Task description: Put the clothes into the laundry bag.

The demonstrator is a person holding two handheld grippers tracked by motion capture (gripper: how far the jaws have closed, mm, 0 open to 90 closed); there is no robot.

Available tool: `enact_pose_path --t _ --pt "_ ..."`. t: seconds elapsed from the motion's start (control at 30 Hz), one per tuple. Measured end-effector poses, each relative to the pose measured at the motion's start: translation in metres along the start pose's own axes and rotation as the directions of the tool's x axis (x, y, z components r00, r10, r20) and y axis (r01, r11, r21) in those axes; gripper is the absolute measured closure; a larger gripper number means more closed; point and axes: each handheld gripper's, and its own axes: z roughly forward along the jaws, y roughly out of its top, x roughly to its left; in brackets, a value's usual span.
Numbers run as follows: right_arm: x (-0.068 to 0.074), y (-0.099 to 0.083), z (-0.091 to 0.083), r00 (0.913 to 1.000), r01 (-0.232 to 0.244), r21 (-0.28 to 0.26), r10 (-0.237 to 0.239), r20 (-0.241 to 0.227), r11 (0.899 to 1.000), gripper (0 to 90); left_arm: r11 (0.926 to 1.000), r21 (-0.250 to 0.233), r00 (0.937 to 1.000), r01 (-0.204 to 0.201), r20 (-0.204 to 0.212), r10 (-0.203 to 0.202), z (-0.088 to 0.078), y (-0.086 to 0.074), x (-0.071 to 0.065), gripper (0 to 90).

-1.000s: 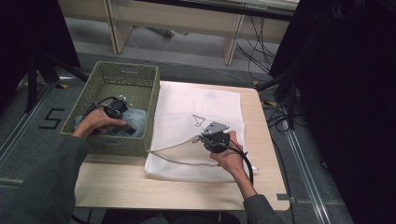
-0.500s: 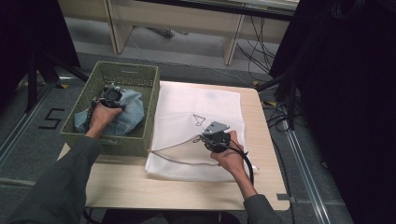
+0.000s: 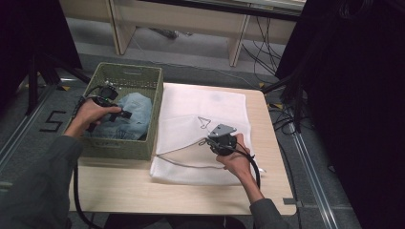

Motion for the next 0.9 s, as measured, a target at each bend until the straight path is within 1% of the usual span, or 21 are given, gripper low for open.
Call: enact_pose_path --t 0.03,0.07,0.1,0.13,0.17,0.2,0.23,0.27,0.3,0.33,0.37,0.4,0.43,0.53,0.67,0.73,0.77,0.8,0.83,0.87,0.9 --pt "0.0 0.0 0.0 1.0 -0.001 0.001 0.001 0.004 1.0 84.1 0.9963 0.047 0.9969 -0.072 0.035 0.07 -0.005 -0.004 0.004 16.4" --pt "0.0 0.0 -0.001 1.0 0.0 0.009 0.0 -0.005 1.0 84.1 0.9942 0.05 0.9947 -0.095 0.043 0.093 -0.007 -0.006 0.004 16.4" --pt "0.0 0.0 0.0 1.0 -0.001 -0.001 0.001 0.001 1.0 84.0 0.9928 0.051 0.9929 -0.108 0.056 0.105 -0.006 -0.009 0.004 15.7" --pt "0.0 0.0 0.0 1.0 0.0 0.001 0.0 0.0 1.0 84.0 0.9885 0.066 0.9888 -0.136 0.072 0.131 -0.006 -0.012 0.004 14.6" --pt "0.0 -0.001 0.001 1.0 -0.005 0.001 0.005 0.004 1.0 84.0 0.9885 0.066 0.9888 -0.136 0.072 0.131 -0.006 -0.012 0.004 14.5" --pt "0.0 -0.001 0.001 1.0 -0.005 0.001 0.005 0.004 1.0 84.0 0.9858 0.067 0.986 -0.154 0.075 0.149 -0.005 -0.014 0.003 14.5" --pt "0.0 -0.001 0.001 1.0 0.001 0.007 -0.001 -0.001 1.0 83.9 0.9852 0.068 0.985 -0.157 0.083 0.152 -0.003 -0.016 0.002 12.8" --pt "0.0 -0.001 0.001 1.0 0.004 0.008 -0.004 0.0 1.0 83.9 0.9814 0.073 0.9809 -0.177 0.094 0.17 0.002 -0.019 0.0 11.3" --pt "0.0 -0.001 0.002 0.9999 0.016 0.002 -0.016 0.002 1.0 83.8 0.9787 0.079 0.9789 -0.189 0.094 0.182 0.005 -0.02 -0.001 9.5" --pt "0.0 -0.001 0.002 0.9999 0.012 0.005 -0.012 0.0 1.0 83.8 0.9787 0.079 0.9789 -0.189 0.094 0.182 0.005 -0.02 -0.001 7.4" --pt "0.0 0.0 0.001 0.9999 0.011 0.008 -0.011 0.0 1.0 83.8 0.9771 0.078 0.9757 -0.198 0.112 0.188 0.01 -0.021 -0.003 4.0" --pt "0.0 0.0 0.0 1.0 -0.001 0.016 0.001 -0.004 1.0 83.8 0.9769 0.081 0.9745 -0.198 0.124 0.187 0.011 -0.021 -0.005 0.7" --pt "0.0 -0.001 0.001 1.0 -0.001 0.01 0.001 -0.001 1.0 83.8 0.973 0.083 0.9696 -0.215 0.137 0.203 0.013 -0.021 -0.005 0.0" --pt "0.0 -0.001 0.002 1.0 0.003 0.004 -0.003 0.001 1.0 83.7 0.9733 0.076 0.9677 -0.217 0.148 0.204 0.014 -0.021 -0.006 0.0" --pt "0.0 -0.001 0.002 1.0 0.0 0.005 0.0 0.003 1.0 83.5 0.9726 0.083 0.9686 -0.217 0.141 0.204 0.019 -0.022 -0.009 0.0" --pt "0.0 -0.001 0.002 1.0 0.003 0.004 -0.003 0.002 1.0 83.5 0.9758 0.096 0.9768 -0.197 0.105 0.187 0.024 -0.023 -0.013 0.0" --pt "0.0 -0.001 0.002 1.0 0.006 0.005 -0.006 0.001 1.0 83.5 0.9732 0.119 0.9795 -0.197 0.067 0.19 0.029 -0.023 -0.016 0.0" --pt "0.0 -0.001 0.002 1.0 0.006 0.005 -0.006 0.001 1.0 83.5 0.9732 0.119 0.9795 -0.197 0.067 0.19 0.029 -0.023 -0.016 0.0" --pt "0.0 -0.001 0.002 1.0 -0.002 0.004 0.002 0.005 1.0 83.4 0.9538 0.169 0.968 -0.249 0.012 0.25 0.039 -0.024 -0.024 0.0" --pt "0.001 -0.001 0.002 1.0 -0.001 0.005 0.001 0.005 1.0 83.3 0.9472 0.185 0.9635 -0.262 -0.008 0.268 0.043 -0.023 -0.026 0.0" --pt "0.001 -0.001 0.002 1.0 -0.003 0.005 0.003 0.005 1.0 83.3 0.9382 0.209 0.9583 -0.276 -0.017 0.285 0.046 -0.021 -0.027 0.0"
